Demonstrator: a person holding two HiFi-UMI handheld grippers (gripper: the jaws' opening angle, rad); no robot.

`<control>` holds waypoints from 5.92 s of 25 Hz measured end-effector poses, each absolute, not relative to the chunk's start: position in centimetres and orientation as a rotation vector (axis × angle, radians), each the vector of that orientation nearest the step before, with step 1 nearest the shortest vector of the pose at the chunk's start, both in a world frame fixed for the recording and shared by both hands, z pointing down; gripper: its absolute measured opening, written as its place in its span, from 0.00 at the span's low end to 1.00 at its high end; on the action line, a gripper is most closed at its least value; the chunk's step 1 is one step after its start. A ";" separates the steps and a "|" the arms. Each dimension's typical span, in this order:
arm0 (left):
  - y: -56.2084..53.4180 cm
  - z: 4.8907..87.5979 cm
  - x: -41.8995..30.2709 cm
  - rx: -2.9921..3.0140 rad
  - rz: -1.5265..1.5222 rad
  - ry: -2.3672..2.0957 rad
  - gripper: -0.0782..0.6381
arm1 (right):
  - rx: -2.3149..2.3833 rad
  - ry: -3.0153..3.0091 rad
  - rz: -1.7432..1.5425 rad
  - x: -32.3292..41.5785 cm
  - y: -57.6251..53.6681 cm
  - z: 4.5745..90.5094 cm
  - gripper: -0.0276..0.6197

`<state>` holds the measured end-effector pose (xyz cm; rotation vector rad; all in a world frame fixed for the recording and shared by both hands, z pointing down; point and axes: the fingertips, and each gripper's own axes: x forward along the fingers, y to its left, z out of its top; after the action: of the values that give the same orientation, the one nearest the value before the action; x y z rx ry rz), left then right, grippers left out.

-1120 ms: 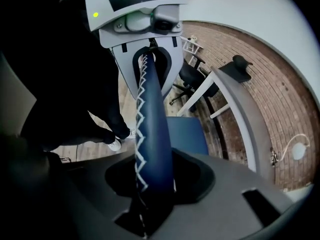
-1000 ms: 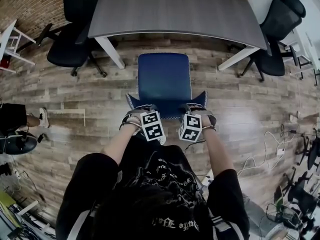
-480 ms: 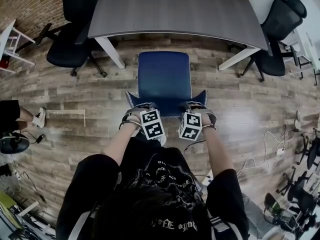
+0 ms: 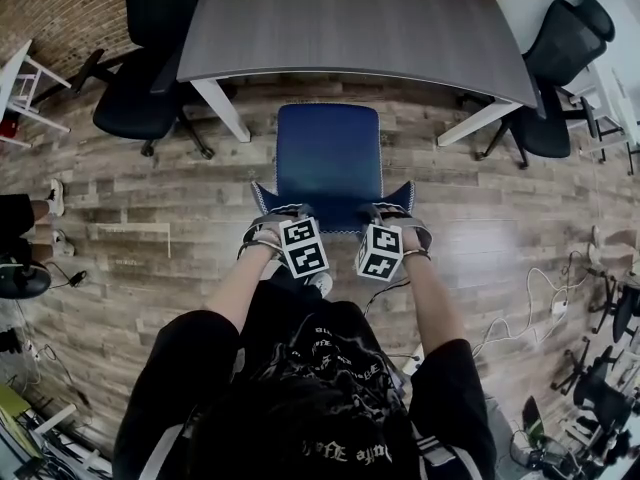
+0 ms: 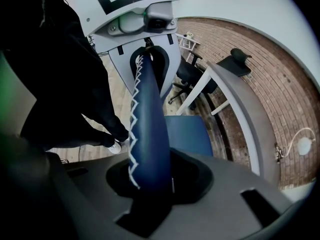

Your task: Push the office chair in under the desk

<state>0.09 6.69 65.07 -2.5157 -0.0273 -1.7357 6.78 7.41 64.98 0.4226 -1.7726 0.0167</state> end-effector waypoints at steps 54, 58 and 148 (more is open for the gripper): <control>2.1 65.0 1.1 -2.514 -1.716 -0.077 0.25 | 0.438 -1.770 0.033 7.8 2.6 65.0 0.20; 1.5 64.8 1.5 -2.513 -1.703 -0.061 0.25 | 0.439 -1.771 0.031 8.1 2.2 64.9 0.20; -10.0 65.5 5.4 -2.520 -1.754 -0.014 0.26 | 0.388 -1.789 0.008 12.1 -9.5 65.5 0.20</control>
<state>5.45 -10.02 65.49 -2.5197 -0.0139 -1.7545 12.14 -9.50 65.48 0.3877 -1.7886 0.0084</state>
